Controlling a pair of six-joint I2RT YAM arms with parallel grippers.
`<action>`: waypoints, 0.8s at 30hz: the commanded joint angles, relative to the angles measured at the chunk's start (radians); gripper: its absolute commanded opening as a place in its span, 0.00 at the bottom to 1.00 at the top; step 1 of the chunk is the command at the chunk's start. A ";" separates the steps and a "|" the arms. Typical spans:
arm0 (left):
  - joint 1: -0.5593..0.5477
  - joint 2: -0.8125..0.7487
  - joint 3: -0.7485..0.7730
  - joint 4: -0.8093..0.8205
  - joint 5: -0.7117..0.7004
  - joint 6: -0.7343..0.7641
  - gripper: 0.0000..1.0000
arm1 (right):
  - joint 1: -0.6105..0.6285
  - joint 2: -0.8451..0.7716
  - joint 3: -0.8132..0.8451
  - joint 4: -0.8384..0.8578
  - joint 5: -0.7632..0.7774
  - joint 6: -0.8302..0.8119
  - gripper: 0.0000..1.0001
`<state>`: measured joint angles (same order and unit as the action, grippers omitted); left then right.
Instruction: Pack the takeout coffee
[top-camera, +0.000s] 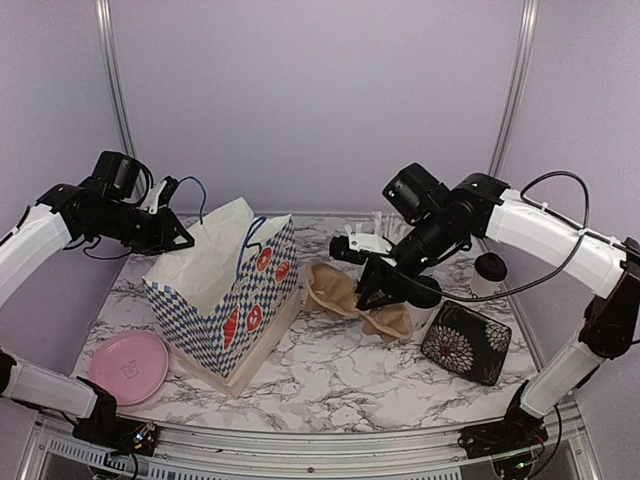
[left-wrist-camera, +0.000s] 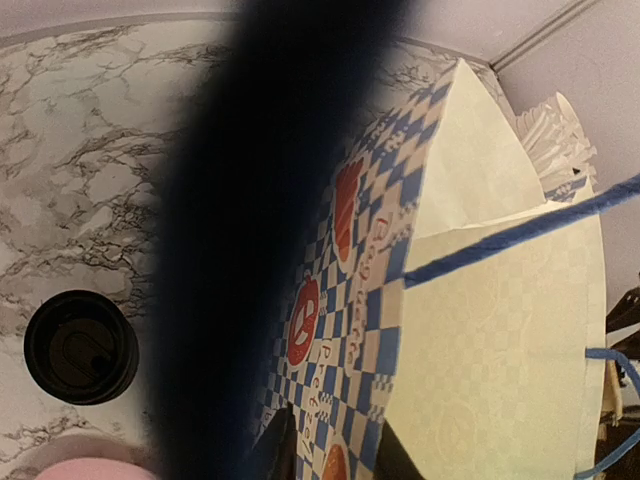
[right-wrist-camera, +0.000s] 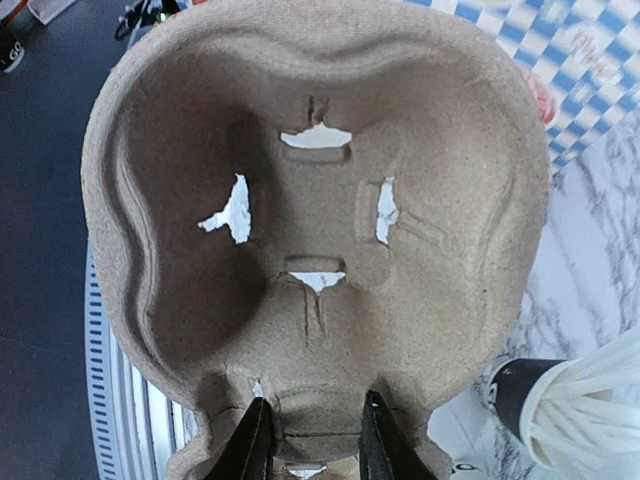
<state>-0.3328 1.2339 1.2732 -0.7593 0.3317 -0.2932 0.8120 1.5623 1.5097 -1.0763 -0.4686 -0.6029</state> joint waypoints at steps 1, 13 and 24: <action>0.002 0.025 0.024 0.013 0.047 0.027 0.09 | -0.037 -0.054 0.164 -0.043 -0.089 -0.025 0.26; -0.030 0.047 0.061 -0.008 0.363 0.052 0.00 | -0.128 0.008 0.595 0.050 -0.189 -0.019 0.25; -0.181 0.110 0.125 -0.028 0.406 0.132 0.00 | -0.125 0.038 0.669 0.062 -0.319 -0.003 0.25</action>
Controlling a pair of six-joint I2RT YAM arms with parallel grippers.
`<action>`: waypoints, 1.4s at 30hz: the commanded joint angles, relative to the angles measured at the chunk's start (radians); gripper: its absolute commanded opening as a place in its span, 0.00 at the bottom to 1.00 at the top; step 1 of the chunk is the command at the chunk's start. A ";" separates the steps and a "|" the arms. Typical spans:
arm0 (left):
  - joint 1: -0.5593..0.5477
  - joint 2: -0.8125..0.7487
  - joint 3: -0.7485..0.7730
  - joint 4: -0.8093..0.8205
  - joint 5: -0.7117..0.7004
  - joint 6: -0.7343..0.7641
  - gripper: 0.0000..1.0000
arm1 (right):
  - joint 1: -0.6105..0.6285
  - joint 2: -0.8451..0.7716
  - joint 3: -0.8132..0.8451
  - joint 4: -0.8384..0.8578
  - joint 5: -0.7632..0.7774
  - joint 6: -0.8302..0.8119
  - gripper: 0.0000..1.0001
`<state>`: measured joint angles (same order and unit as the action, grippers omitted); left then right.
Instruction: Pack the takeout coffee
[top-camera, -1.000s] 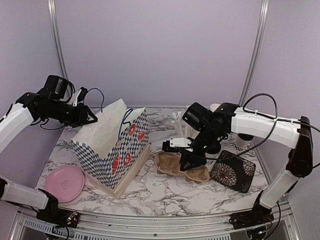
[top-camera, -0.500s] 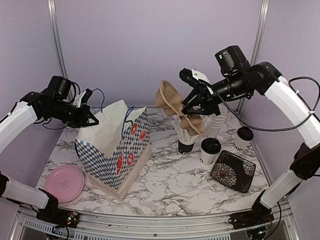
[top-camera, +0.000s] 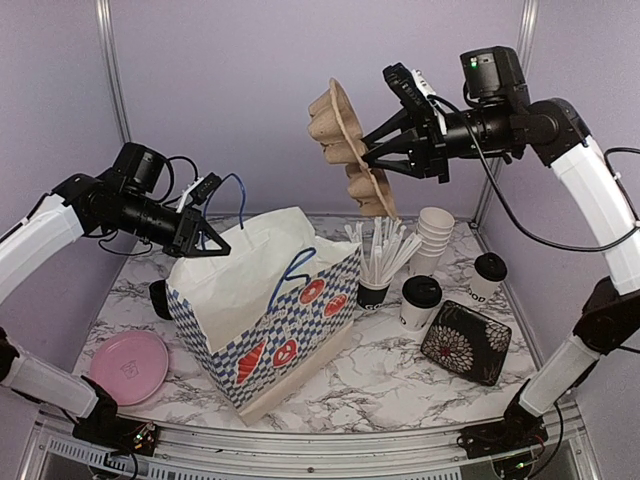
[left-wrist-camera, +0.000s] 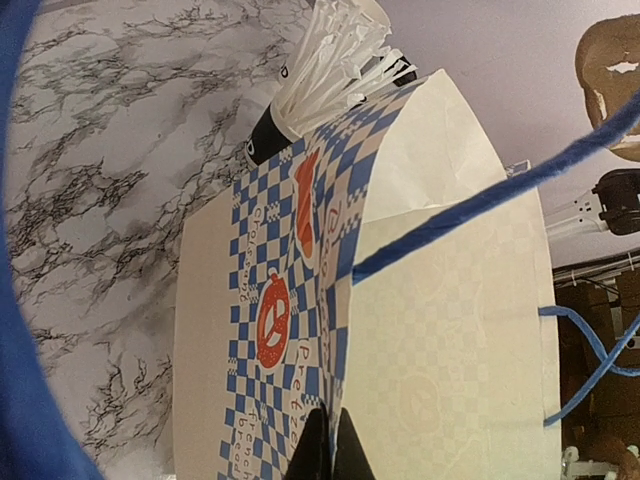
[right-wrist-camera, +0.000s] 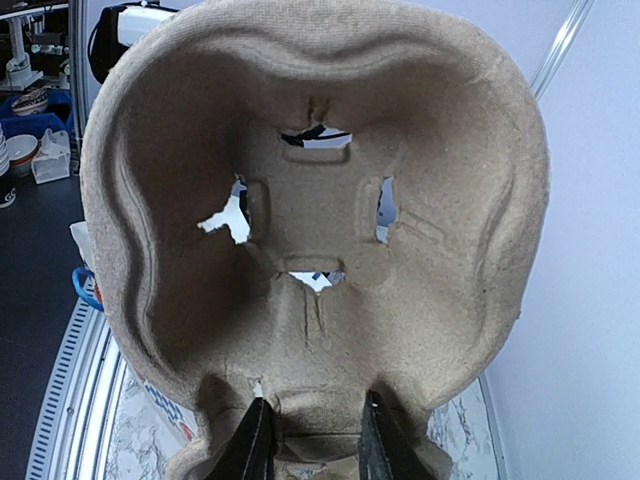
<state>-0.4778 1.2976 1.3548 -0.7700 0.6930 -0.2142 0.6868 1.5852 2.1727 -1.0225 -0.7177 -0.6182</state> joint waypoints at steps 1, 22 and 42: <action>-0.049 0.061 0.053 -0.018 0.051 0.065 0.00 | 0.000 0.016 -0.004 0.009 -0.080 0.012 0.25; -0.189 0.474 0.401 -0.068 0.065 0.196 0.16 | 0.117 0.013 -0.216 0.041 -0.097 -0.099 0.26; -0.184 0.026 0.196 0.172 -0.531 0.171 0.76 | 0.161 0.139 -0.240 -0.044 0.014 -0.204 0.26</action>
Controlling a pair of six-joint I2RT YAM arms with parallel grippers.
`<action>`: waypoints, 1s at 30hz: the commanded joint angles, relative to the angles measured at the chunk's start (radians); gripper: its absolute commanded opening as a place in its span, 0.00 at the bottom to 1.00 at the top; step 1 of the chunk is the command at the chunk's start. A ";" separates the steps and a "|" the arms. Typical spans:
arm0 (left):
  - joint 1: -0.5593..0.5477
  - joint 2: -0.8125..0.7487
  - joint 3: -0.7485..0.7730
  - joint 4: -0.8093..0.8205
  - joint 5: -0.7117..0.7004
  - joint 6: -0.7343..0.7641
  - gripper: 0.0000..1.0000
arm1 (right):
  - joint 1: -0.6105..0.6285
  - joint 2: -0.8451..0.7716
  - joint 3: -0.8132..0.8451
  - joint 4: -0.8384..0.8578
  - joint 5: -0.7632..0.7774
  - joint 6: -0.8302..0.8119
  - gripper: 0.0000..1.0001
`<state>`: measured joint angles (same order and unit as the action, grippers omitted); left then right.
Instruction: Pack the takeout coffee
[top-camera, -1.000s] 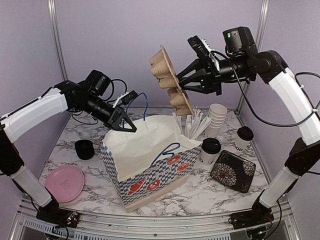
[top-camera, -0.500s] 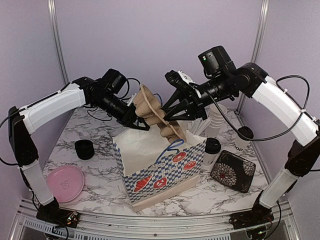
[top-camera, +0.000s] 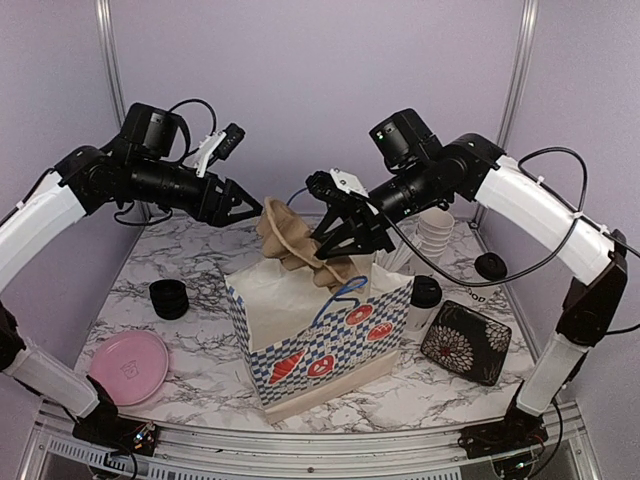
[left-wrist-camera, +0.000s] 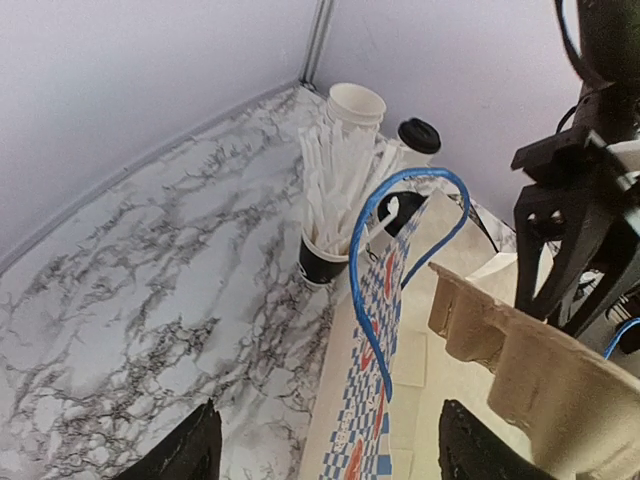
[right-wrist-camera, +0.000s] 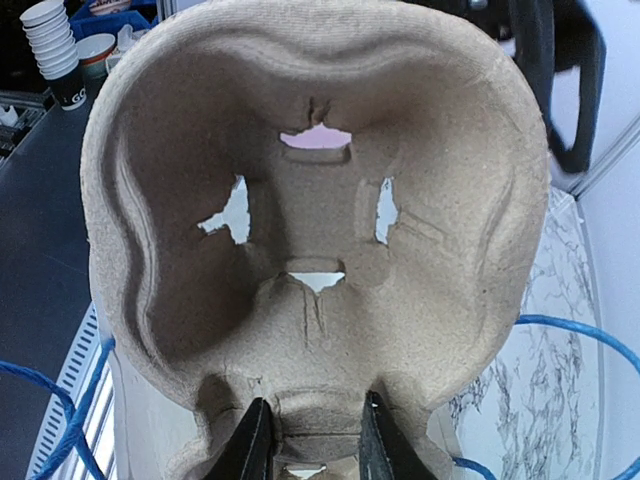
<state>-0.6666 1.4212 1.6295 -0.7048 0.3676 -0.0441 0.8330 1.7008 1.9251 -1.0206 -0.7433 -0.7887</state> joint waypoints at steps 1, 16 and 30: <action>0.009 -0.127 -0.111 0.132 -0.244 0.001 0.76 | 0.020 0.032 0.013 -0.060 0.047 -0.042 0.26; 0.087 -0.283 -0.377 0.362 -0.432 0.019 0.82 | 0.192 0.084 -0.070 -0.187 0.396 -0.078 0.27; 0.115 -0.265 -0.436 0.407 -0.417 0.016 0.82 | 0.247 0.197 -0.144 -0.204 0.558 0.008 0.30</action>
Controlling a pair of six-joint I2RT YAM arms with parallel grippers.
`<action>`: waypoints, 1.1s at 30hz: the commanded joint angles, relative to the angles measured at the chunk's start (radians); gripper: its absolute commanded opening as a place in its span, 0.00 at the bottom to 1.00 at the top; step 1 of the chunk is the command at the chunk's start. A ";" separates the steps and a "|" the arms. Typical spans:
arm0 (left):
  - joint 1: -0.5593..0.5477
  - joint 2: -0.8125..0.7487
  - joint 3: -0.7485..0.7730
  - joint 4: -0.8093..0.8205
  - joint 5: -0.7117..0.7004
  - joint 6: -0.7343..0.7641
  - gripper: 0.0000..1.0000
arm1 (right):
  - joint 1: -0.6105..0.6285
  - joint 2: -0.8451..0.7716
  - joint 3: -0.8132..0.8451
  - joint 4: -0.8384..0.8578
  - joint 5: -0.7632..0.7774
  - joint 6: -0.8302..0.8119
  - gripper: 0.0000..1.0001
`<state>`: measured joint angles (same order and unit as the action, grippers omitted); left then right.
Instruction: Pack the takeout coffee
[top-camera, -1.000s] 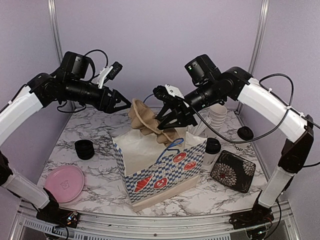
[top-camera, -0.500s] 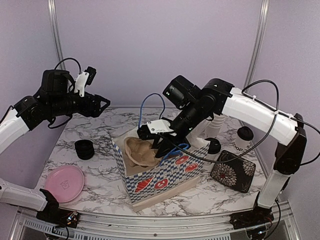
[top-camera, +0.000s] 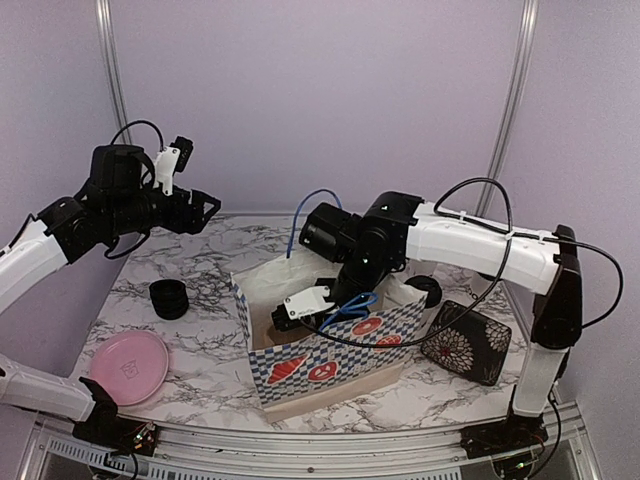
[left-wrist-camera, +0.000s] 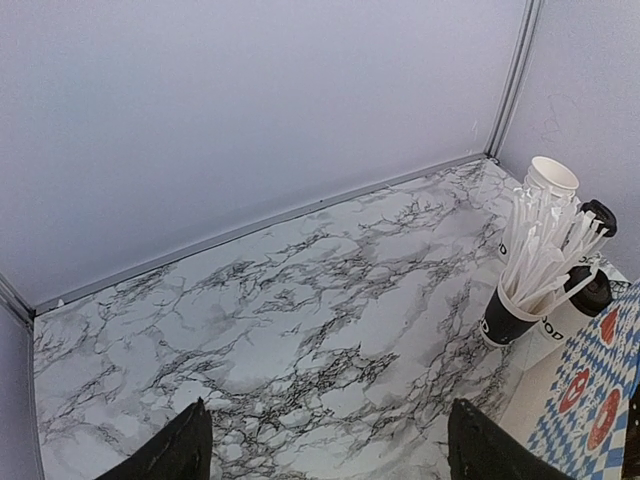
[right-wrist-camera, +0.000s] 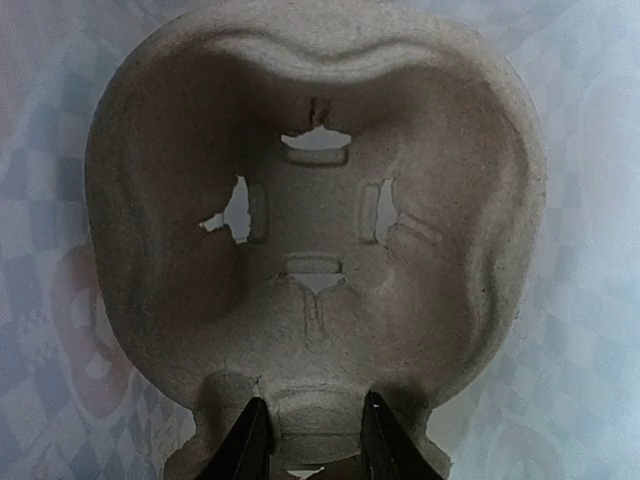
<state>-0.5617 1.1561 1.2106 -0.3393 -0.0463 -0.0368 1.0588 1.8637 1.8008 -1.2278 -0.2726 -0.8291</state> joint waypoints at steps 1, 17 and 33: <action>0.012 -0.003 -0.020 0.043 -0.003 0.011 0.82 | 0.022 0.051 -0.028 0.002 0.096 0.056 0.30; 0.042 -0.011 -0.077 0.068 0.036 0.008 0.82 | 0.050 0.090 -0.106 0.021 0.080 0.087 0.37; -0.049 0.027 0.057 -0.003 0.561 -0.011 0.74 | 0.047 -0.127 0.068 -0.003 -0.093 0.012 0.53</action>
<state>-0.5457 1.1618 1.1942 -0.3183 0.3923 -0.0326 1.1023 1.8072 1.7920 -1.2182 -0.2737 -0.7937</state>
